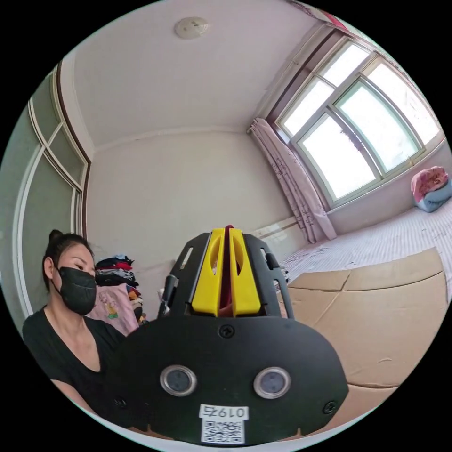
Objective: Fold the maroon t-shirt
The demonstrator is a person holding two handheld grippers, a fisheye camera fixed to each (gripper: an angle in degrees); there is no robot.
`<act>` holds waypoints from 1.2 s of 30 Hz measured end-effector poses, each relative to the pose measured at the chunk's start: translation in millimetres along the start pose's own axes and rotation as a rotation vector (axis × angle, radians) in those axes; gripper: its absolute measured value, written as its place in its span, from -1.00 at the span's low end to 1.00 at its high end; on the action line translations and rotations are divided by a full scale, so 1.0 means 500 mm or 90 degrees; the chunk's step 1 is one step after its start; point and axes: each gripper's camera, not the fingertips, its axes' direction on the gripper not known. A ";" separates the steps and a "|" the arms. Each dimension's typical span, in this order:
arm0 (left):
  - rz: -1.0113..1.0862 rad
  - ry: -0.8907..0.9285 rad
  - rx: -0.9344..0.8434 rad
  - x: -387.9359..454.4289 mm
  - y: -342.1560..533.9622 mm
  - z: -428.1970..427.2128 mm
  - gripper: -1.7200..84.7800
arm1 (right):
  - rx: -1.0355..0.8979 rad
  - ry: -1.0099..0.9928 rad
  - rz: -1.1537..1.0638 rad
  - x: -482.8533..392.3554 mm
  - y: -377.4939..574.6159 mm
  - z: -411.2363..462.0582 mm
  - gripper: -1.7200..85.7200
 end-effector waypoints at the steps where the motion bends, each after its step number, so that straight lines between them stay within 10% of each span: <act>1: -0.013 0.003 -0.010 -0.018 0.005 -0.006 -0.77 | -0.012 -0.009 0.006 -0.005 0.028 0.033 -0.98; 7: -0.028 0.143 -0.104 -0.058 0.105 0.013 -0.69 | -0.106 0.069 -0.052 -0.059 0.161 0.167 -0.98; 13: 0.164 -0.098 -0.181 0.128 0.171 0.100 -0.67 | -0.108 0.018 -0.074 -0.090 0.267 0.151 -0.98; 17: 0.211 0.044 -0.183 0.117 0.218 0.115 -0.81 | -0.102 0.011 -0.023 -0.039 0.288 0.072 -0.98; 29: 0.052 -0.152 -0.465 0.018 0.348 0.388 -0.83 | -0.356 0.284 0.025 0.106 0.512 -0.101 -0.98; 36: 0.089 0.019 -0.548 0.129 0.444 0.549 -0.71 | -0.327 0.241 0.113 0.153 0.648 -0.165 -0.97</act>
